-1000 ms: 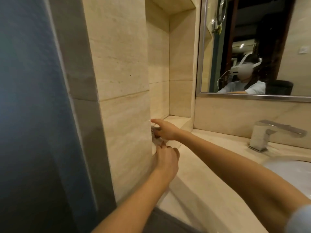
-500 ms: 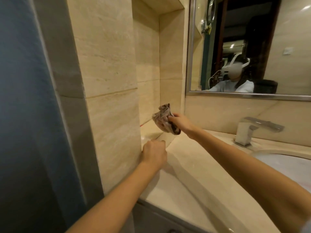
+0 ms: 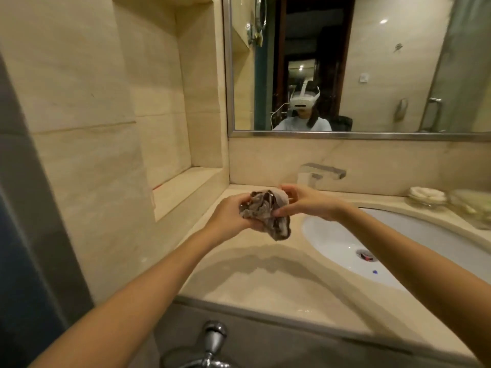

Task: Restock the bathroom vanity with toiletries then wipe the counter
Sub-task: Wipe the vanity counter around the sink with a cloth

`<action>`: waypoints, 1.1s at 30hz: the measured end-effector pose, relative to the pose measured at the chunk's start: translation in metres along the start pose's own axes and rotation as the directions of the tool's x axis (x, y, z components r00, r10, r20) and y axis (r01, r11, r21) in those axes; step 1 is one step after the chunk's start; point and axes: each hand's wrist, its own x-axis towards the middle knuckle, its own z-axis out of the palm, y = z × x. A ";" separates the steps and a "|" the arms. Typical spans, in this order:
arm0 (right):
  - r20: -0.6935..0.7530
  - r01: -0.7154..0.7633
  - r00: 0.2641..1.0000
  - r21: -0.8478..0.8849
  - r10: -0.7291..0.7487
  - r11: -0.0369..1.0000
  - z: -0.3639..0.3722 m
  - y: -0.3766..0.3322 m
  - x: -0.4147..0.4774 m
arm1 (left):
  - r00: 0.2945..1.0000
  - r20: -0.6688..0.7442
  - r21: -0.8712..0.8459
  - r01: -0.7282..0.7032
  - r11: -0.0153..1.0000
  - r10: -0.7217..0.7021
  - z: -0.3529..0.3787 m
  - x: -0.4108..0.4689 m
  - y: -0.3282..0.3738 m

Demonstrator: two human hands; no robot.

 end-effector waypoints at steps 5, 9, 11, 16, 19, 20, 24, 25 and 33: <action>0.013 -0.022 1.000 0.009 0.022 1.000 -0.031 0.042 -0.046 | 0.996 0.015 0.223 -0.091 0.970 0.090 0.019 -0.006 -0.004; 0.021 -0.047 0.999 -0.123 0.050 0.991 -0.036 0.060 -0.062 | 0.974 0.129 0.360 -0.221 0.907 0.186 0.033 -0.011 -0.001; 0.001 -0.055 0.998 -0.163 0.056 0.985 -0.036 0.065 -0.065 | 0.961 0.241 0.396 -0.225 0.891 0.136 0.039 -0.011 -0.004; 0.204 -0.151 0.944 -0.430 0.259 0.890 -0.035 0.076 -0.070 | 0.890 0.422 0.436 -0.033 0.900 -0.171 0.043 -0.007 -0.014; 0.082 -0.168 0.970 -0.457 0.229 0.874 -0.030 0.073 -0.070 | 0.908 0.335 0.271 0.162 0.949 -0.251 0.044 0.000 -0.010; 0.000 -0.162 0.984 -0.394 0.176 0.905 -0.026 0.071 -0.068 | 0.911 0.313 0.224 0.204 0.953 -0.269 0.047 0.002 -0.010; -0.007 -0.163 0.984 -0.422 0.177 0.892 0.005 0.069 -0.050 | 0.872 0.323 0.258 0.293 0.921 -0.368 0.059 0.005 -0.010; 0.003 -0.159 0.982 -0.513 0.187 0.844 0.013 0.070 -0.045 | 0.857 0.352 0.290 0.282 0.915 -0.375 0.060 0.006 -0.008; -0.242 -0.042 0.967 -0.456 -0.078 0.889 0.010 0.040 -0.011 | 0.985 -0.027 0.329 0.172 0.928 -0.173 0.029 0.018 0.002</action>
